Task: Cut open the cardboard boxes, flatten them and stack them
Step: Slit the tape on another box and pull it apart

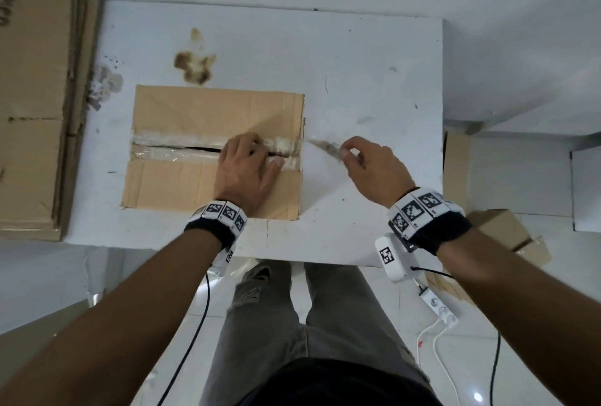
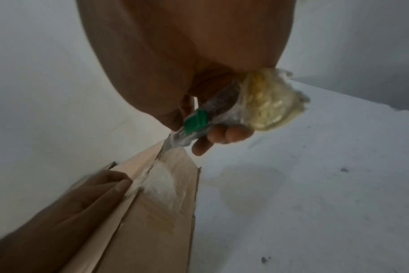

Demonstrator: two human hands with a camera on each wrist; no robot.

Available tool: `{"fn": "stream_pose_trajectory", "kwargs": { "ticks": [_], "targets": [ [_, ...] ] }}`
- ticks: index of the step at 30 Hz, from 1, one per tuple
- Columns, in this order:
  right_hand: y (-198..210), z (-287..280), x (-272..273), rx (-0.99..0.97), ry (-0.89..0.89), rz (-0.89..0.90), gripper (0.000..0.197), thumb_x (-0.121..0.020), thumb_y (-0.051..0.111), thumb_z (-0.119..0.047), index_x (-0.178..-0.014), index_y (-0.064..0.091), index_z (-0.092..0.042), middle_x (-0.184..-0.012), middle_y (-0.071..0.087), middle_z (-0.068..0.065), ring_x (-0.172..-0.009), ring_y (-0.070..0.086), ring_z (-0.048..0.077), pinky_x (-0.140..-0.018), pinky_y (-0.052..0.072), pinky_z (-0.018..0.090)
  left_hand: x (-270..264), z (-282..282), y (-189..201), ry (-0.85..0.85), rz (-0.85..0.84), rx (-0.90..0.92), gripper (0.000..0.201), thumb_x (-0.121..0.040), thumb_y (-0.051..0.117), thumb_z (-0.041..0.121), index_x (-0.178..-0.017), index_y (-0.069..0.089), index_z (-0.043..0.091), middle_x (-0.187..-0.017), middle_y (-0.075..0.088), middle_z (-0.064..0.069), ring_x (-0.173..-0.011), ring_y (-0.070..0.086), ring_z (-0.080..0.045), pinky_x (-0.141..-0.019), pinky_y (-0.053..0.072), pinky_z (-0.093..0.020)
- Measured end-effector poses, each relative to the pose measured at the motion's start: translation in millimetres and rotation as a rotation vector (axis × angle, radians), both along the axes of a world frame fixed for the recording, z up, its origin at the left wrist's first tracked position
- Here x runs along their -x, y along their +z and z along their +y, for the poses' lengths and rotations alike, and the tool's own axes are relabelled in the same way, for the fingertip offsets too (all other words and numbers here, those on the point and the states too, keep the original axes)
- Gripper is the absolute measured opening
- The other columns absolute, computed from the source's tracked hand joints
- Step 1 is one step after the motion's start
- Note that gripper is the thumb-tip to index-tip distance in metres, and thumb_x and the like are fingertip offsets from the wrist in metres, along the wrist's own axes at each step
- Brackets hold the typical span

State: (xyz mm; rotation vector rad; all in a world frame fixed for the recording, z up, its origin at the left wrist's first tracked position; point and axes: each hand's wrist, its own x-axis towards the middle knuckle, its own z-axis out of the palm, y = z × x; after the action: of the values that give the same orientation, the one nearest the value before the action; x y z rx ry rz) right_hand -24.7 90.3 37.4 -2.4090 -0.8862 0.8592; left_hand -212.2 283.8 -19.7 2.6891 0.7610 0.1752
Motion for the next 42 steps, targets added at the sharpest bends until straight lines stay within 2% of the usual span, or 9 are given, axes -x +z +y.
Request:
{"fn": "stream_pose_trajectory", "kwargs": {
  "ticks": [6, 9, 15, 26, 31, 33, 37, 39, 42],
  "targets": [
    [20.4, 8.0, -7.6, -0.144, 0.123, -0.060, 0.019, -0.095, 0.059, -0.043, -0.112, 0.060, -0.033, -0.083, 0.066, -0.006, -0.074, 0.061, 0.022, -0.077, 0.053, 0.043, -11.9, 26.7, 39.6, 0.108, -0.183, 0.069, 0.040, -0.104, 0.052, 0.037, -0.083, 0.071, 0.007, -0.093, 0.067, -0.007, -0.081, 0.059, -0.023, -0.081, 0.047, -0.037],
    [45.4, 32.6, -4.2, -0.289, 0.215, -0.161, 0.025, -0.090, 0.056, -0.051, -0.110, 0.060, -0.036, -0.085, 0.067, -0.011, -0.080, 0.058, 0.021, -0.085, 0.047, 0.043, -4.8, 57.0, 84.1, 0.217, -0.292, 0.108, 0.040, -0.105, 0.051, 0.035, -0.086, 0.069, 0.004, -0.096, 0.067, -0.006, -0.077, 0.056, -0.019, -0.067, 0.039, -0.030],
    [83.0, 73.2, 10.1, -0.431, 0.414, -0.281, 0.022, -0.093, 0.054, -0.054, -0.104, 0.062, -0.035, -0.078, 0.061, -0.010, -0.074, 0.049, 0.016, -0.076, 0.037, 0.036, 16.1, 84.1, 115.5, 0.278, -0.326, 0.205, 0.043, -0.107, 0.043, 0.040, -0.102, 0.072, 0.008, -0.098, 0.069, -0.005, -0.088, 0.060, -0.020, -0.074, 0.045, -0.031],
    [45.5, 51.9, -0.3, -0.261, 0.404, -0.462, 0.019, -0.094, 0.058, -0.046, -0.107, 0.058, -0.033, -0.084, 0.059, -0.008, -0.070, 0.057, 0.019, -0.078, 0.037, 0.039, -10.5, 48.2, 68.0, 0.196, -0.338, 0.219, 0.035, -0.105, 0.054, 0.031, -0.087, 0.067, 0.004, -0.088, 0.065, -0.002, -0.074, 0.056, -0.016, -0.066, 0.046, -0.030],
    [-4.7, 47.3, 15.1, -0.114, 0.288, -0.414, 0.026, -0.100, 0.050, -0.043, -0.120, 0.053, -0.027, -0.095, 0.063, -0.001, -0.080, 0.062, 0.026, -0.081, 0.040, 0.042, -20.3, 11.0, 23.3, 0.030, -0.188, 0.171, 0.024, -0.101, 0.056, 0.034, -0.084, 0.059, 0.017, -0.097, 0.068, -0.002, -0.089, 0.062, -0.021, -0.097, 0.044, -0.042],
    [-14.3, 52.0, 13.0, -0.082, 0.234, -0.452, 0.027, -0.101, 0.047, -0.040, -0.123, 0.052, -0.024, -0.098, 0.063, 0.003, -0.082, 0.062, 0.028, -0.080, 0.043, 0.043, -17.0, 0.4, 11.8, 0.004, -0.184, 0.119, 0.026, -0.101, 0.055, 0.034, -0.085, 0.061, 0.015, -0.103, 0.068, -0.004, -0.098, 0.063, -0.024, -0.099, 0.040, -0.042],
    [-21.5, 46.6, -7.4, -0.158, 0.085, -0.280, 0.028, -0.106, 0.040, -0.038, -0.123, 0.049, -0.019, -0.092, 0.062, 0.004, -0.076, 0.059, 0.027, -0.071, 0.048, 0.041, -17.8, 2.8, 13.7, 0.032, -0.137, 0.022, 0.055, -0.101, 0.042, 0.061, -0.091, 0.062, 0.011, -0.106, 0.065, -0.005, -0.102, 0.060, -0.026, -0.100, 0.037, -0.042],
    [-26.0, 38.3, -14.7, -0.187, 0.039, -0.135, 0.030, -0.108, 0.037, -0.035, -0.125, 0.048, -0.013, -0.084, 0.062, 0.005, -0.070, 0.059, 0.028, -0.062, 0.047, 0.038, -23.0, 7.7, 24.9, 0.010, -0.078, -0.053, 0.077, -0.085, 0.047, 0.084, -0.097, 0.061, 0.010, -0.109, 0.063, -0.005, -0.105, 0.056, -0.026, -0.101, 0.036, -0.044],
    [-33.2, 25.2, -18.0, -0.103, 0.009, 0.020, 0.036, -0.103, 0.042, -0.010, -0.139, 0.040, -0.010, -0.109, 0.060, 0.012, -0.093, 0.063, 0.029, -0.076, 0.047, 0.035, -32.6, 17.6, 61.9, -0.031, -0.046, -0.159, 0.089, -0.067, 0.063, 0.090, -0.103, 0.056, 0.009, -0.115, 0.059, -0.006, -0.105, 0.051, -0.028, -0.099, 0.035, -0.046]
  ]
}}
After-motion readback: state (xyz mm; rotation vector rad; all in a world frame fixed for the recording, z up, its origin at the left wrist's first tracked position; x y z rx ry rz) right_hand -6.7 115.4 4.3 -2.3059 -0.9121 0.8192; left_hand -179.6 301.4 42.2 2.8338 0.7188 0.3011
